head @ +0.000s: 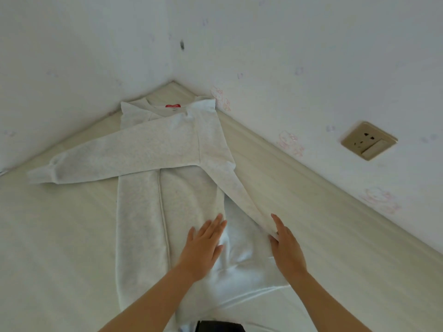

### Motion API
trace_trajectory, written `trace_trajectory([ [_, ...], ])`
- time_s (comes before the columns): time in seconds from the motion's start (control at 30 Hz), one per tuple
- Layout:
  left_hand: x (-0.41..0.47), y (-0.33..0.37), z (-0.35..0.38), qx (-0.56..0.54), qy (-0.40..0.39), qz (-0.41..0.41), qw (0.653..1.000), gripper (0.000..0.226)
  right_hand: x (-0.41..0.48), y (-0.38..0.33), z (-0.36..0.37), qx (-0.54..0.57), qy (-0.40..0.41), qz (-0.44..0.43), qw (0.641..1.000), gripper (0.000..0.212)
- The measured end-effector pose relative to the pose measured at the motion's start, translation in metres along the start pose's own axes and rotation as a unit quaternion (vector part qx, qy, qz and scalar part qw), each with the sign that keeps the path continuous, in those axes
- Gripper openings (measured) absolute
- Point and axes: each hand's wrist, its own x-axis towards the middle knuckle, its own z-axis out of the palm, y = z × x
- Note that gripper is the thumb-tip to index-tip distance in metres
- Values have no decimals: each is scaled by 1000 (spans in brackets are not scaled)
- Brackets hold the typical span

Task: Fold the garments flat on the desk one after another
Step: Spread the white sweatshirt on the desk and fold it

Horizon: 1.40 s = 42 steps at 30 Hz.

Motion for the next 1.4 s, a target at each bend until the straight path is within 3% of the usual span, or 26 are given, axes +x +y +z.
trace_trajectory([
  [0.17, -22, 9, 19, 65, -63, -31, 995, 88, -32, -26, -29, 12, 49, -48, 998, 45],
  [0.27, -26, 13, 27, 80, -92, -31, 992, 89, -61, -50, -42, 3, 101, -94, 990, 44],
  [0.33, -26, 14, 29, 83, -96, -19, 992, 86, -81, -62, -35, -65, 39, -119, 990, 54],
  [0.43, -29, 14, 29, 54, -96, -6, 994, 81, -103, -62, -9, -214, -200, -141, 946, 66],
  [0.5, -33, 9, 27, 5, -61, -3, 998, 68, -109, -52, 6, -180, -288, -120, 933, 62],
  [0.6, -47, 1, 24, -95, 55, -5, 994, 39, -114, -39, 15, -49, -250, -76, 964, 41],
  [0.7, -56, 4, 21, -130, 104, -17, 986, 27, -114, -33, 17, -92, -204, -82, 971, 36],
  [0.8, -60, 10, 27, -149, 20, -13, 989, 24, -111, -31, 21, -167, -207, -104, 958, 35],
  [0.9, -62, 6, 34, -139, -43, 0, 989, 25, -102, -39, 19, -154, -266, -67, 949, 23],
  [1.07, -64, -7, 6, -213, -154, -11, 965, 23, -78, -68, 8, -214, -469, -55, 855, 35],
  [1.13, -63, -15, -10, -286, -151, -46, 945, 24, -63, -81, 5, -213, -439, -75, 870, 36],
  [1.23, -64, -34, -33, -374, -59, -139, 915, 30, -37, -103, -3, -165, -337, -128, 918, 28],
  [1.4, -77, -69, -71, -457, 73, -256, 849, 16, 4, -156, 4, -153, -296, -225, 915, 26],
])
